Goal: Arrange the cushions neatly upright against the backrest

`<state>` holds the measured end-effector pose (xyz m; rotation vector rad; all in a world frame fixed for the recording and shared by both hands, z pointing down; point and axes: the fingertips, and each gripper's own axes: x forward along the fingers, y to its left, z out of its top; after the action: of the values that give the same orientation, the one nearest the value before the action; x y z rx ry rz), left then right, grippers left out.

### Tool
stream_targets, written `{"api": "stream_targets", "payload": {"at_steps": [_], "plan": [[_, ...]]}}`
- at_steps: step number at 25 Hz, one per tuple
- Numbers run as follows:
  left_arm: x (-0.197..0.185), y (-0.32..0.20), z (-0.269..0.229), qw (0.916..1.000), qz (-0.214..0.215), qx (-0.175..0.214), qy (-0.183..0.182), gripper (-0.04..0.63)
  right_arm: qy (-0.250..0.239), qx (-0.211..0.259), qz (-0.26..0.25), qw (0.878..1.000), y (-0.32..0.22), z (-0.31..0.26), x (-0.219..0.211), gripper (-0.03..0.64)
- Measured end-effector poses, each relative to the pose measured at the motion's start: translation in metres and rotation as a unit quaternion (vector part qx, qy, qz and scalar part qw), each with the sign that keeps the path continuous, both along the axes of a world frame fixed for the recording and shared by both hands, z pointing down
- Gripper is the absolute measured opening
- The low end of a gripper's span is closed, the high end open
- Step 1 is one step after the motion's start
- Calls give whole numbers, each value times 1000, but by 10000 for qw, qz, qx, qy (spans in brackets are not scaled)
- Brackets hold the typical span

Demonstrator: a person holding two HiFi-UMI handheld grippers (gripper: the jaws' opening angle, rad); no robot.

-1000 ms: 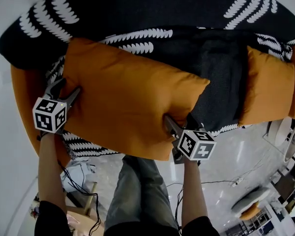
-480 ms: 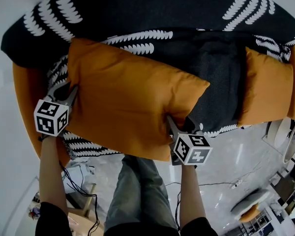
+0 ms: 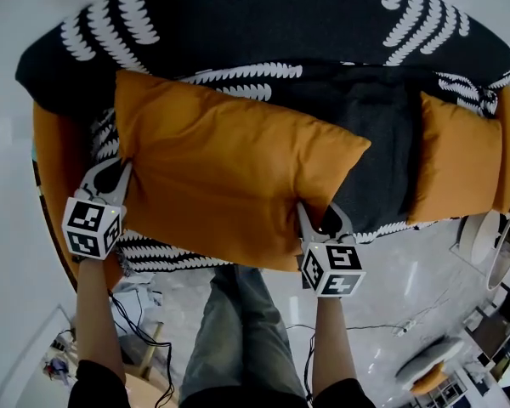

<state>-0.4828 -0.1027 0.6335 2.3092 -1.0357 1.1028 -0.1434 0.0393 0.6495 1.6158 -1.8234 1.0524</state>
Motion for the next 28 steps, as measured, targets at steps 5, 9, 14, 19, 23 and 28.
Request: {"api": "stream_targets", "payload": {"at_steps": [5,9,14,19,23,28], "plan": [[-6,-2,-42,9974,-368,542,304,18,370,590,-284,9972,-27,-40,3,173],[-19,-13,-77,9918,-668,1019,380,19,527,1048,-594,9913,-60,-71,-3,170],[-47,-24,-107,9809,-1186,1507,311,20,709,1592,-1092,9786,-124,-103,-20,170],[-79,-35,-123,9670,-1792,1771,389,20,852,2055,-1638,9611,-183,-130,-50,170],[-101,-48,-119,9553,-2106,2045,341,20,926,2409,-2020,9448,-225,-130,-73,170],[-112,-71,-104,9509,-2129,2220,335,20,1094,2859,-2075,9291,-260,-125,-86,170]]}}
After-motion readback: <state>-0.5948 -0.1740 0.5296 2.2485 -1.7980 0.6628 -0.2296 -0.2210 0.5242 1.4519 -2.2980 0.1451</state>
